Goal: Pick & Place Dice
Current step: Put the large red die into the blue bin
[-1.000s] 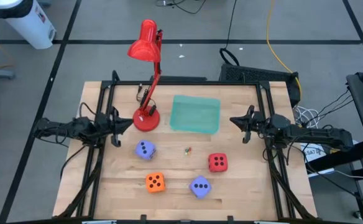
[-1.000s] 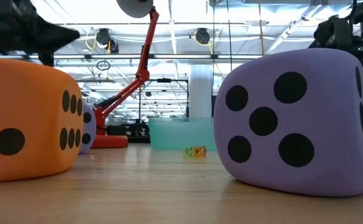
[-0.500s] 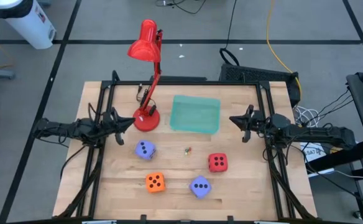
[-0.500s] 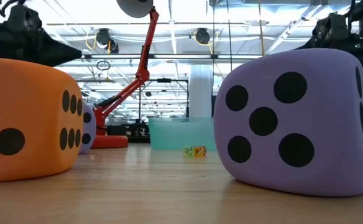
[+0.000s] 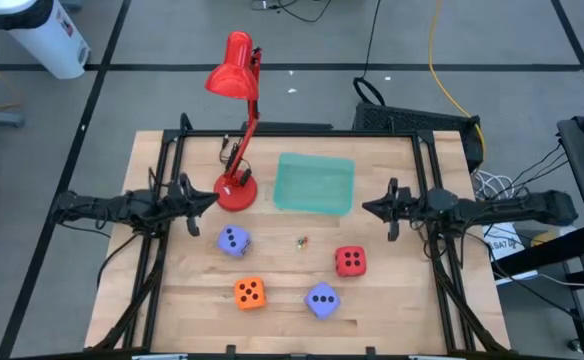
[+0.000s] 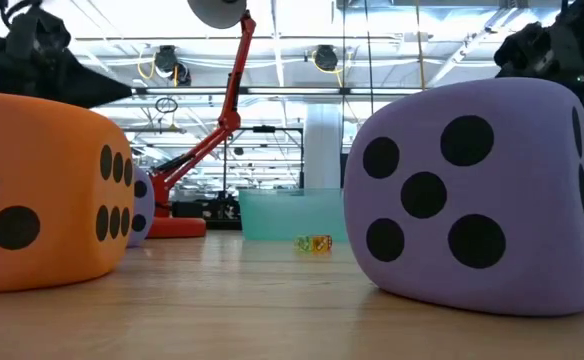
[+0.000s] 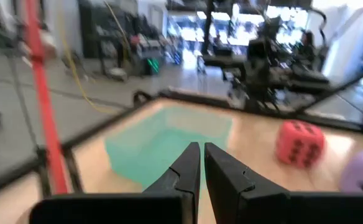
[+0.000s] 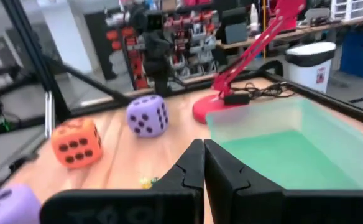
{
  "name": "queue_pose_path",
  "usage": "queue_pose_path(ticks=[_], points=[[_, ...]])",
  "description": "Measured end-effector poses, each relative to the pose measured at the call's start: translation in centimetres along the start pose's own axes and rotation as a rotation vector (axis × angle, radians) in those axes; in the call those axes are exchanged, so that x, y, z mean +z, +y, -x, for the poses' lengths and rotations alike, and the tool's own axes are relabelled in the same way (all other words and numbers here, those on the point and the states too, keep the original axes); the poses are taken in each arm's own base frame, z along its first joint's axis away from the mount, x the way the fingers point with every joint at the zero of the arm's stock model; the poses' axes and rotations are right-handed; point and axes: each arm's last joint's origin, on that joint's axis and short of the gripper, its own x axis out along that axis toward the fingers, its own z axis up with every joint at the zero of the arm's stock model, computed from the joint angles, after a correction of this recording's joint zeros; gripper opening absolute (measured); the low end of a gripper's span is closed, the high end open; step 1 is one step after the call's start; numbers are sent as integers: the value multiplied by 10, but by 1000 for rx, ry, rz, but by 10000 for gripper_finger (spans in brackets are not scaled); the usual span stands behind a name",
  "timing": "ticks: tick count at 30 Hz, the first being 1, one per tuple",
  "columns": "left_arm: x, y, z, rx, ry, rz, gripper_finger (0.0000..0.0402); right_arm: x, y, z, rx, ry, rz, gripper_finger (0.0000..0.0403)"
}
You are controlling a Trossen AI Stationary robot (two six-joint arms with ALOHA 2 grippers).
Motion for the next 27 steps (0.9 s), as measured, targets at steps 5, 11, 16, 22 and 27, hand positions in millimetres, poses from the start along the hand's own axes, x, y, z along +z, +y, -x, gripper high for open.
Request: queue_pose_path(ticks=[5, 11, 16, 22, 27], points=[[1, 1, -1, 39, -9, -50, 31, 0, 5, -5, -35, -28, 95, 0], [7, 3, -1, 119, -61, -100, 31, 8, 7, -7, -47, -112, 146, 0], [8, 2, -1, 101, -71, -80, 31, 6, 9, -9, -31, -90, 166, 16], [2, 2, -1, 99, -23, -32, 31, 12, 18, -13, 11, -101, 223, 107], [0, 2, -1, 101, -8, -5, 31, 58, 41, -33, 43, -72, 330, 212]])
